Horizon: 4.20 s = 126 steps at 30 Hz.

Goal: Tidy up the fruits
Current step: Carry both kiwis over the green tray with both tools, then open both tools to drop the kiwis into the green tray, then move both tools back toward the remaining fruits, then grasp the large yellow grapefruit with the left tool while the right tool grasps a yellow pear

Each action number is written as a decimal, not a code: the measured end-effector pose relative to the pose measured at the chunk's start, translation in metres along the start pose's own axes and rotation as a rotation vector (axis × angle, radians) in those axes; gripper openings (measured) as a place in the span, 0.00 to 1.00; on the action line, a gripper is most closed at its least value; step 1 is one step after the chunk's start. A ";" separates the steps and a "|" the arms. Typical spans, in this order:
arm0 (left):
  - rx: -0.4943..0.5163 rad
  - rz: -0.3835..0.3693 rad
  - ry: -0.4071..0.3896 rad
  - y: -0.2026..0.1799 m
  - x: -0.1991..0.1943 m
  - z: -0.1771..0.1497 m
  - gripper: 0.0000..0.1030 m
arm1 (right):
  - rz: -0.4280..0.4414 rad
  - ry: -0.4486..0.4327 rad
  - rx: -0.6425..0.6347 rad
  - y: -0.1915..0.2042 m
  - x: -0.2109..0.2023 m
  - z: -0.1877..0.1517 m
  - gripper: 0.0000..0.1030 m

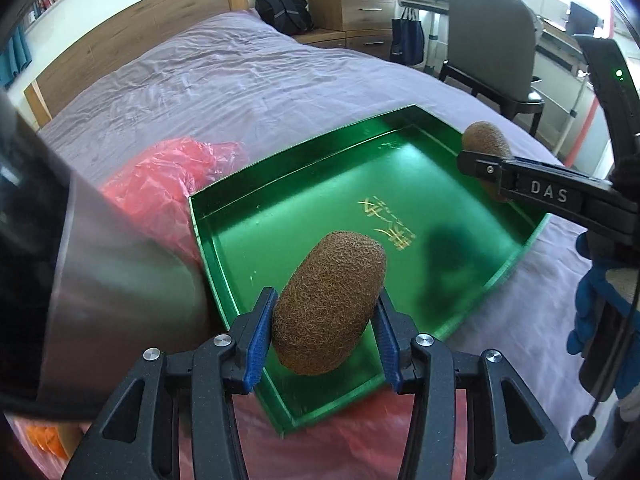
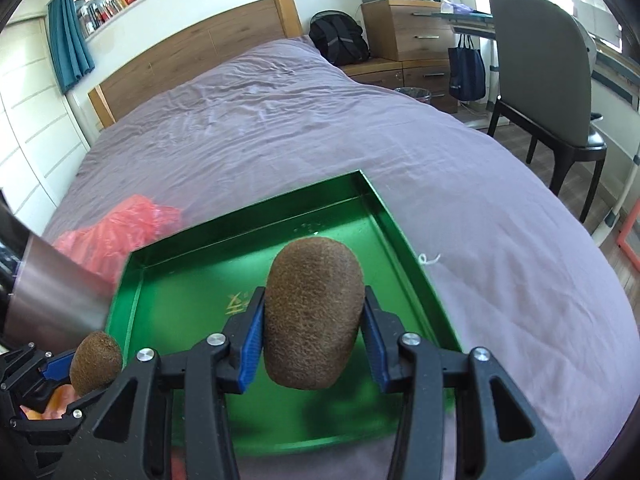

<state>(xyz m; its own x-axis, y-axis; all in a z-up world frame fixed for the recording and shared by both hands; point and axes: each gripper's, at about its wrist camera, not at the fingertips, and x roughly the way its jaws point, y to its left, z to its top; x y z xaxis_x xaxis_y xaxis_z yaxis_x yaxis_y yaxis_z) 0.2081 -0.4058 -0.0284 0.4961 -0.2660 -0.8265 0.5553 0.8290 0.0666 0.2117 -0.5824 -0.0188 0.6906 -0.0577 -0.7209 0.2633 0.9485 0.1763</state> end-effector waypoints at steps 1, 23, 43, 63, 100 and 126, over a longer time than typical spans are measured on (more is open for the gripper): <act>-0.009 0.003 0.010 0.001 0.008 0.002 0.40 | -0.007 0.007 -0.005 -0.001 0.006 0.003 0.09; -0.029 0.029 0.045 0.000 0.057 0.008 0.41 | -0.153 0.077 -0.118 -0.007 0.058 -0.001 0.22; 0.021 0.013 -0.166 -0.017 -0.105 -0.020 0.76 | -0.081 -0.121 -0.114 0.042 -0.114 0.005 0.76; -0.117 0.124 -0.175 0.101 -0.203 -0.171 0.92 | 0.092 -0.220 -0.194 0.182 -0.231 -0.118 0.85; -0.452 0.136 0.043 0.287 -0.102 -0.307 0.76 | 0.259 0.176 -0.468 0.387 0.003 -0.184 0.75; -0.385 0.163 0.077 0.276 -0.083 -0.306 0.48 | 0.269 0.235 -0.502 0.389 0.031 -0.201 0.41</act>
<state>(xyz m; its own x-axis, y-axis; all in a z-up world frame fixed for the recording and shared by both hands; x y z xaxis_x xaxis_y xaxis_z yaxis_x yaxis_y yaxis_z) 0.1156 -0.0045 -0.1123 0.4977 -0.0904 -0.8626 0.1761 0.9844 -0.0016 0.1996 -0.1526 -0.1071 0.5065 0.2203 -0.8336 -0.2885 0.9544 0.0769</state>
